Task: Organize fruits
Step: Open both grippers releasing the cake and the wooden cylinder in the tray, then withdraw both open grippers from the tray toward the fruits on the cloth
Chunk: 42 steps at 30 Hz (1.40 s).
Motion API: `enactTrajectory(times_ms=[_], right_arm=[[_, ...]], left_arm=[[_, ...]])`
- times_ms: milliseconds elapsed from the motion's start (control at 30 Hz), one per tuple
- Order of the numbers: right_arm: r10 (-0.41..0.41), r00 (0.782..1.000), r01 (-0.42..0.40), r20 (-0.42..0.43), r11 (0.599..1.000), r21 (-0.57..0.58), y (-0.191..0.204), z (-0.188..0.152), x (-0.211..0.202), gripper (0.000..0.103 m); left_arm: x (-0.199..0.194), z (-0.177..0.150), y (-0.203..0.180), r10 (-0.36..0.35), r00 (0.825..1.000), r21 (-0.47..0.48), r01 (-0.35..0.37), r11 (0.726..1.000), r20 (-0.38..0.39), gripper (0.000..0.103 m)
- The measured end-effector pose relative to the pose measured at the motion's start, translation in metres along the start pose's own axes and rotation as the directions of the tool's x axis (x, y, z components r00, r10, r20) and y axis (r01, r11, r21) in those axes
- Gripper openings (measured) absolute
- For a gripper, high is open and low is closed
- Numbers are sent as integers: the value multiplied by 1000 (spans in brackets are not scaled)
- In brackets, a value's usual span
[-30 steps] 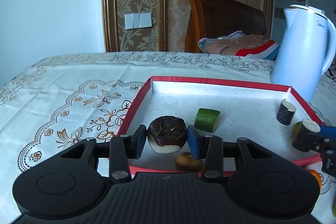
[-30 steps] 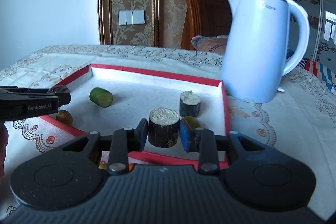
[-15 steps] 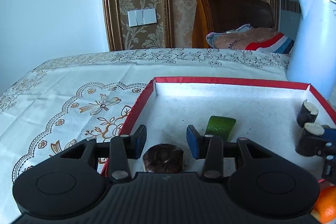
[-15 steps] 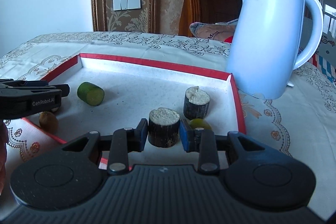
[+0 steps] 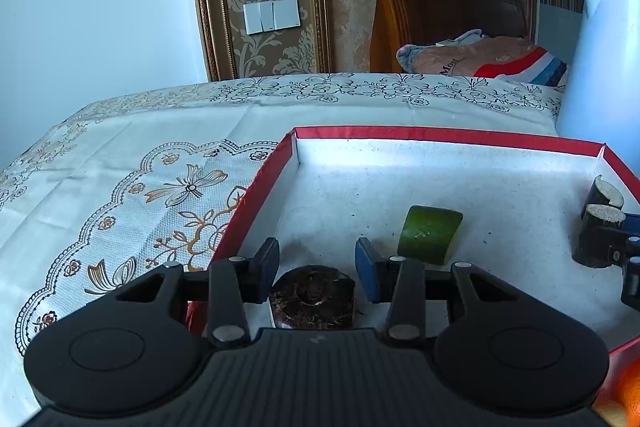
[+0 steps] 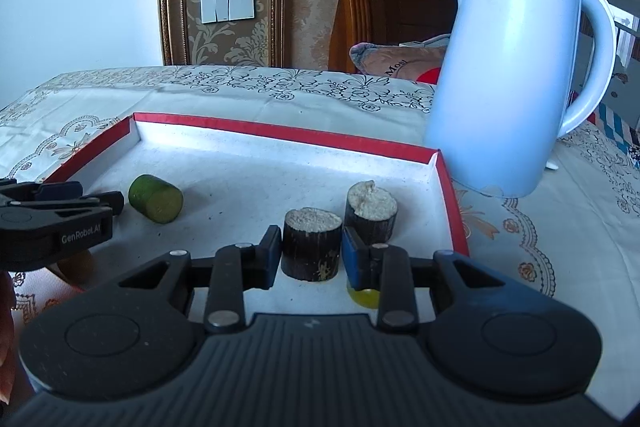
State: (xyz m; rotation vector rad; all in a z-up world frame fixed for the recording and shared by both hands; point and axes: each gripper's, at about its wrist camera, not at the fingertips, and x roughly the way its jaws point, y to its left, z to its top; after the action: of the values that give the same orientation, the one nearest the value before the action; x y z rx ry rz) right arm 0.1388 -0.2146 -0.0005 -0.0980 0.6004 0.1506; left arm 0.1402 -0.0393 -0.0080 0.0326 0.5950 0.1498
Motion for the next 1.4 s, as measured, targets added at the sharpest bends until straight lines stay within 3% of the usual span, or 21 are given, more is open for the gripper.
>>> enactTrajectory(times_ms=[200,633,767,933,1100,1400], right_arm=[[-42,999,42,-1,999,21,-4,4,7,30],[-43,999,43,-14,999,12,-5,5,10,31],[-53,999,52,4,999,10,-4,4,4,49],[-50,999,50,8,999,7,-4,3,0,53],[-35,999,36,20,999,-2,0,0,-6,73],[-1,1000,0,17,999,34,-5,-3,-14,77]], left_arm=[[0,0,0,8,1000,4,-8,1000,7,41],[0,-1,0,8,1000,0,-8,1000,7,42],[0,-1,1,6,1000,-4,-6,1000,6,42],[0,-2,2,7,1000,-12,-7,1000,5,45],[0,-1,3,7,1000,-12,-7,1000,5,46],[-3,-4,6,-8,1000,-14,8,1000,6,49]])
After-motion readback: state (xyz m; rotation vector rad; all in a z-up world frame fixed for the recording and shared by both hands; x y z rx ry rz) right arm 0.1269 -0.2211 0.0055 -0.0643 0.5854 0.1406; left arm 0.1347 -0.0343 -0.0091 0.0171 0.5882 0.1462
